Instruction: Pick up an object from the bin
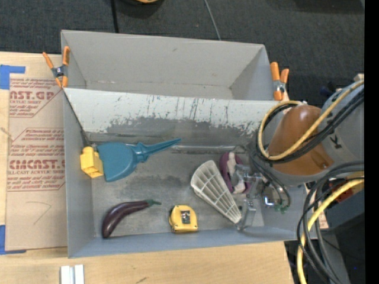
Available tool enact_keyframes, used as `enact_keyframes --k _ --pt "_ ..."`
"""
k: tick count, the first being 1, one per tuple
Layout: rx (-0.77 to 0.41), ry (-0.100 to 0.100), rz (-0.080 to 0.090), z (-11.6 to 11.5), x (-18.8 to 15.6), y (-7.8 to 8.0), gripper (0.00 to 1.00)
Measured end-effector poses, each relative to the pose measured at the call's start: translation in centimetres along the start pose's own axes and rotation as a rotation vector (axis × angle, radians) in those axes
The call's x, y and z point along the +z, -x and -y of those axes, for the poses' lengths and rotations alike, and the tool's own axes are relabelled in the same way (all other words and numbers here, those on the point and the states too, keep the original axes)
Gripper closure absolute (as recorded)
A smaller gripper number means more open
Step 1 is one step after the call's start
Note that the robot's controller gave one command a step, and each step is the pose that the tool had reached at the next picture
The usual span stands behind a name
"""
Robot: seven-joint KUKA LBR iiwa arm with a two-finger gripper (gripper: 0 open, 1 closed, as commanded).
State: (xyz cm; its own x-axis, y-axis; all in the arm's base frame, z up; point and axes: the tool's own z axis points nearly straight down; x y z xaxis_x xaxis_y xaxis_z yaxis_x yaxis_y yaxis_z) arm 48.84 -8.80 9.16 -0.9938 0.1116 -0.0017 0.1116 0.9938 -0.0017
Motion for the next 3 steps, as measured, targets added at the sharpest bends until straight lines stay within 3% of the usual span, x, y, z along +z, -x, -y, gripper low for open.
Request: enact_keyframes --k 1,2,3 --pt "0.094 0.001 0.016 -4.05 1.76 -0.82 0.0" --pt "0.035 0.001 0.024 -4.85 2.53 -0.77 1.0" --pt "0.027 0.001 0.023 -4.83 2.46 -0.79 1.0"
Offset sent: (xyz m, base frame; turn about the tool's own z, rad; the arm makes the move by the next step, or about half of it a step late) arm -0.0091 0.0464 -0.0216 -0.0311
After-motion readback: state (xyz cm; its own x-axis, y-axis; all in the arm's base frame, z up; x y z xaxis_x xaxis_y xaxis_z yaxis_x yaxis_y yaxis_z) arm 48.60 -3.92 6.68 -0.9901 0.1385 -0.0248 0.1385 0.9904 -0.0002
